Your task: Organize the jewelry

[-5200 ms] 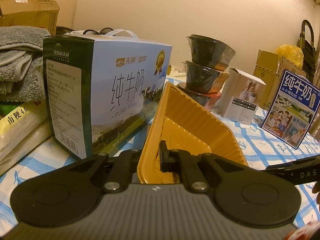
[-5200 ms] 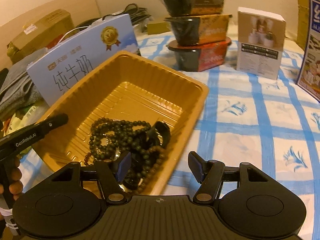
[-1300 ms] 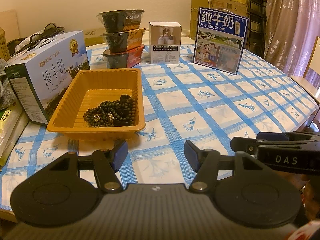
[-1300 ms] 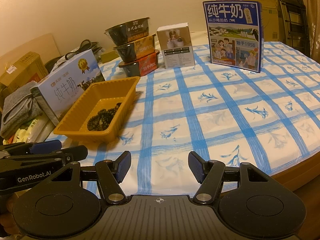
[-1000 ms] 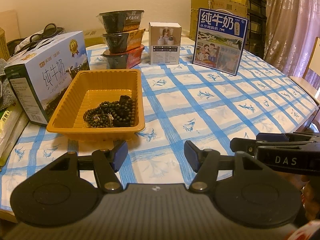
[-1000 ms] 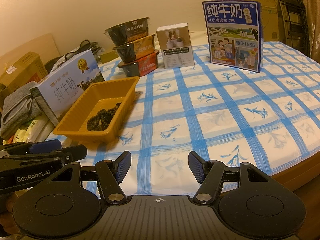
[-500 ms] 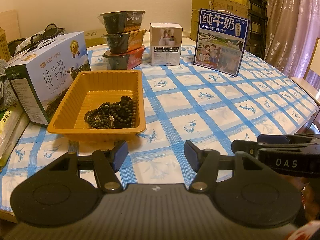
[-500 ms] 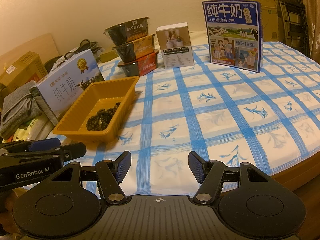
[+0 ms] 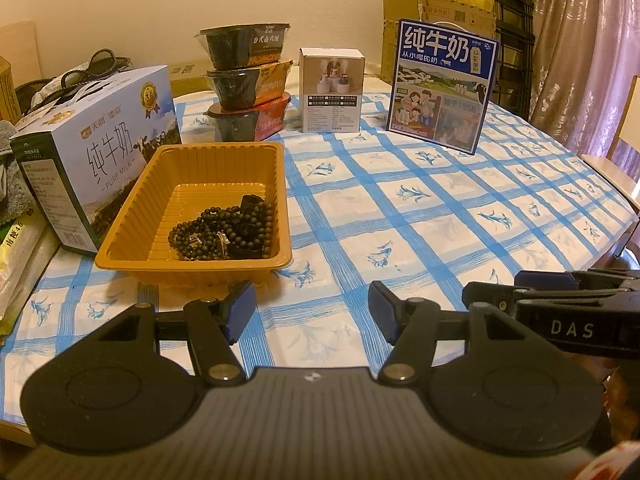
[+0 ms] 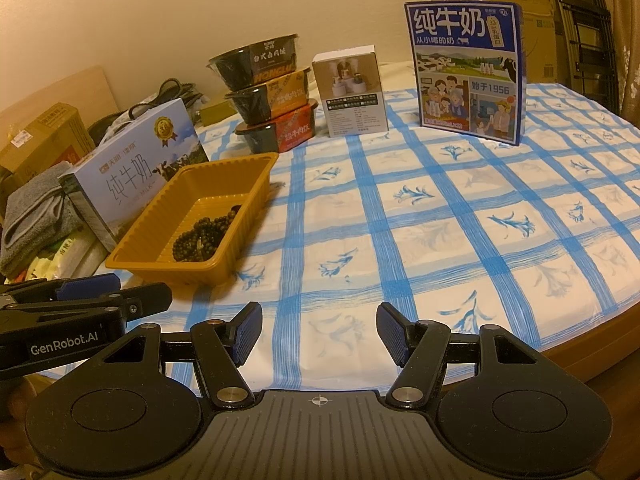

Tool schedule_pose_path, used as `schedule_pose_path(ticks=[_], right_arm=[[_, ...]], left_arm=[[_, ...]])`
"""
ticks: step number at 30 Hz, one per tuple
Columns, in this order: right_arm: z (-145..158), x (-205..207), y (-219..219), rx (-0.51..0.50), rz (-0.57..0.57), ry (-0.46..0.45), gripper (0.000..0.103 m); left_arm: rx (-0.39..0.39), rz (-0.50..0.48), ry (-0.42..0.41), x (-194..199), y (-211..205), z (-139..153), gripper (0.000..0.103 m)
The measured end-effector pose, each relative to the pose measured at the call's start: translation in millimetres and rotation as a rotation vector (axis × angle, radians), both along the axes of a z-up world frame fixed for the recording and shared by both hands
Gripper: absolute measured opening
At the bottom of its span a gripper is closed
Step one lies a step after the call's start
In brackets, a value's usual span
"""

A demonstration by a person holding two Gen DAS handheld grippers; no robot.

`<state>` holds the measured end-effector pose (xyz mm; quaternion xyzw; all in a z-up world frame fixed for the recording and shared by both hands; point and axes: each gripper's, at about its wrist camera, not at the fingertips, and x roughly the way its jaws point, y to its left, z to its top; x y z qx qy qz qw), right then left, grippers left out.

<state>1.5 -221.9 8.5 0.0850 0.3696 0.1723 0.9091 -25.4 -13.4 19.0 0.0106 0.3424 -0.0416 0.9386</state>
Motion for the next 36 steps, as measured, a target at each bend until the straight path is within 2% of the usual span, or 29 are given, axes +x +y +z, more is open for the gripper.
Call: schedule_pose_path(ticks=[36], right_arm=[[-0.8, 0.7, -1.4, 0.0, 0.001, 0.0, 0.063]], left_arm=[[-0.003, 0.01, -0.002, 1.4, 1.5, -1.0, 0.06]])
